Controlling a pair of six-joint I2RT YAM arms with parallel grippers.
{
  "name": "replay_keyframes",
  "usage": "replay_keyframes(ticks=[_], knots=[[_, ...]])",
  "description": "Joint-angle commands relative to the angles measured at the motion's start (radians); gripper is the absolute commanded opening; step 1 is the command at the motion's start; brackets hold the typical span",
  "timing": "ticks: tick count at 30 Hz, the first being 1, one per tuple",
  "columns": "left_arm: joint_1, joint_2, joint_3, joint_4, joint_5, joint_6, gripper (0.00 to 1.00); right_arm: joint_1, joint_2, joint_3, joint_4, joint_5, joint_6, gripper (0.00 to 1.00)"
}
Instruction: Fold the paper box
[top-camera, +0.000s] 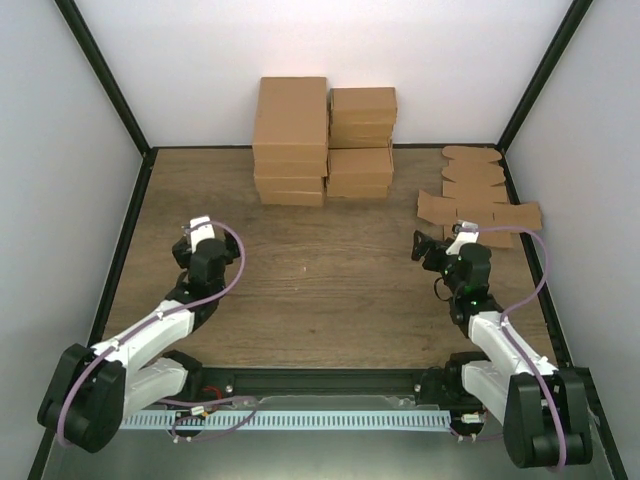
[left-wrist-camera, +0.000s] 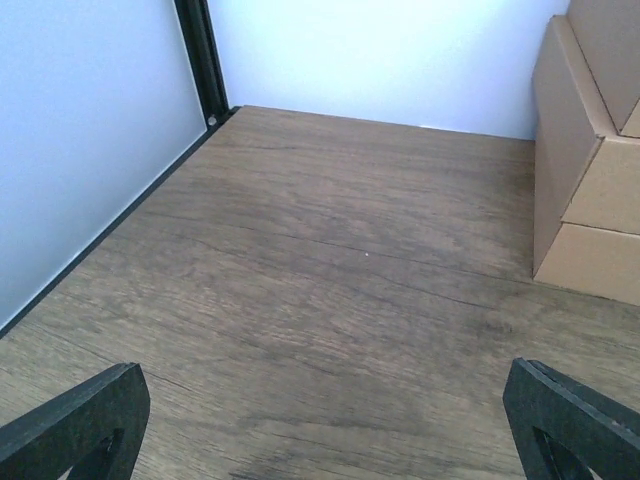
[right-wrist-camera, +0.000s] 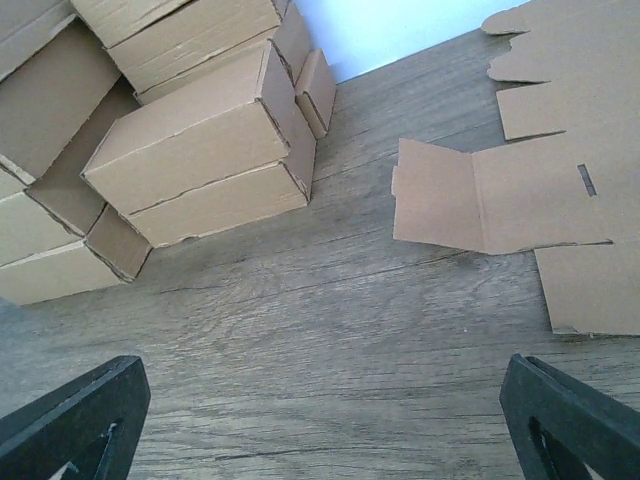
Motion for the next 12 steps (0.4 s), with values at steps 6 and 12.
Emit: replay_keyframes(ticks=[6, 12], knots=[[0.024, -0.034, -0.034, 0.116, 0.012, 0.054, 1.00, 0.007, 0.043, 0.030, 0.037, 0.025, -0.002, 1.00], [0.024, -0.010, -0.018, 0.110, 0.021, 0.059, 1.00, 0.006, 0.052, 0.032, 0.047, -0.008, -0.020, 1.00]])
